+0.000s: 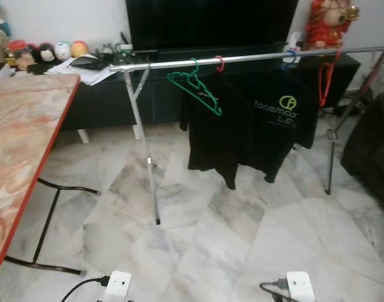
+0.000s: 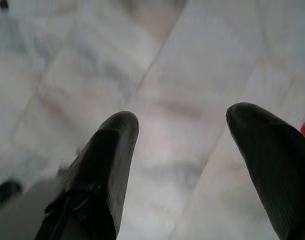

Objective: Hang hanger

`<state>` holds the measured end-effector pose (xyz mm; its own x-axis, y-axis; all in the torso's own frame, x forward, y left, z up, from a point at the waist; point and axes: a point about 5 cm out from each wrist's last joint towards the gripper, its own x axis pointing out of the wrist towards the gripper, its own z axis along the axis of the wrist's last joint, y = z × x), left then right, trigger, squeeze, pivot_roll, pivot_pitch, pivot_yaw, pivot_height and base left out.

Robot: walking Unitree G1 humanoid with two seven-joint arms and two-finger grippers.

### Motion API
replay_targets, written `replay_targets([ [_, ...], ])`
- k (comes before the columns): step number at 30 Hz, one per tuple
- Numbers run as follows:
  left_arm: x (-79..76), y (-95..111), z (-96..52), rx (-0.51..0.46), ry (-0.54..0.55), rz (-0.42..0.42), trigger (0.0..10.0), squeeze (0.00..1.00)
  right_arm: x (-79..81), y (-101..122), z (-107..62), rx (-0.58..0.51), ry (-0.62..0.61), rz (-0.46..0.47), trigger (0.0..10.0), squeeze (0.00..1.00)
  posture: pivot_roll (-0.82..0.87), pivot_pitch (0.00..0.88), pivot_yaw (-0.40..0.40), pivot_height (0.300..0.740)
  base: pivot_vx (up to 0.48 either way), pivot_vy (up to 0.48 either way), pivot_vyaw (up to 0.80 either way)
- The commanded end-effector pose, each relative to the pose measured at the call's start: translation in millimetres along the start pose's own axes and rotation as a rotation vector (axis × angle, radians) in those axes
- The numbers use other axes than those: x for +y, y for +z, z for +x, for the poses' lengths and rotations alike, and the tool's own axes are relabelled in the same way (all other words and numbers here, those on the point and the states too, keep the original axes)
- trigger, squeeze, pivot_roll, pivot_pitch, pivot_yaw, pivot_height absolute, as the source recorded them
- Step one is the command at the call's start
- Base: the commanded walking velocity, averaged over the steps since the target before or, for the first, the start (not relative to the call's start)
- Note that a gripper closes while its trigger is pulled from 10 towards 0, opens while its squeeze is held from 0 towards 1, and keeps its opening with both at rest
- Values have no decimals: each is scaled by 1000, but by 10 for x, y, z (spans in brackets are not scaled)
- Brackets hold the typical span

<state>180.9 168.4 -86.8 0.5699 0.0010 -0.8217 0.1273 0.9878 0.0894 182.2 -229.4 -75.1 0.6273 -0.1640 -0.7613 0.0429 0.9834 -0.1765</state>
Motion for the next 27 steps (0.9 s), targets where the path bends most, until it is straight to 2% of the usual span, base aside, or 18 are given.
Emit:
replay_targets([
  [1,-10,-31,-2,18,10,-13,10000,0,-54,6,2,11,-6,-6,10000,0,-123,0,-54,740,281,0,0],
  [6,-93,-28,0,14,-4,-20,10000,0,-157,13,-3,12,-14,-21,10000,0,-125,0,-67,740,290,0,0],
  [8,-119,-43,-3,18,-6,-24,10000,0,-191,6,-7,17,-6,-55,10000,0,-111,0,-73,740,296,0,0],
  [14,-84,-97,-15,29,-11,-3,10000,0,-216,-28,-18,23,-10,-55,10000,0,-102,0,-38,740,297,0,0],
  [21,0,-60,-11,23,-25,64,10000,0,-137,-86,-27,32,-14,-21,10000,0,-89,0,42,740,297,0,0],
  [27,97,32,0,3,-16,81,10000,0,-17,-130,-31,41,-8,28,10000,0,-61,0,63,740,296,0,0],
])
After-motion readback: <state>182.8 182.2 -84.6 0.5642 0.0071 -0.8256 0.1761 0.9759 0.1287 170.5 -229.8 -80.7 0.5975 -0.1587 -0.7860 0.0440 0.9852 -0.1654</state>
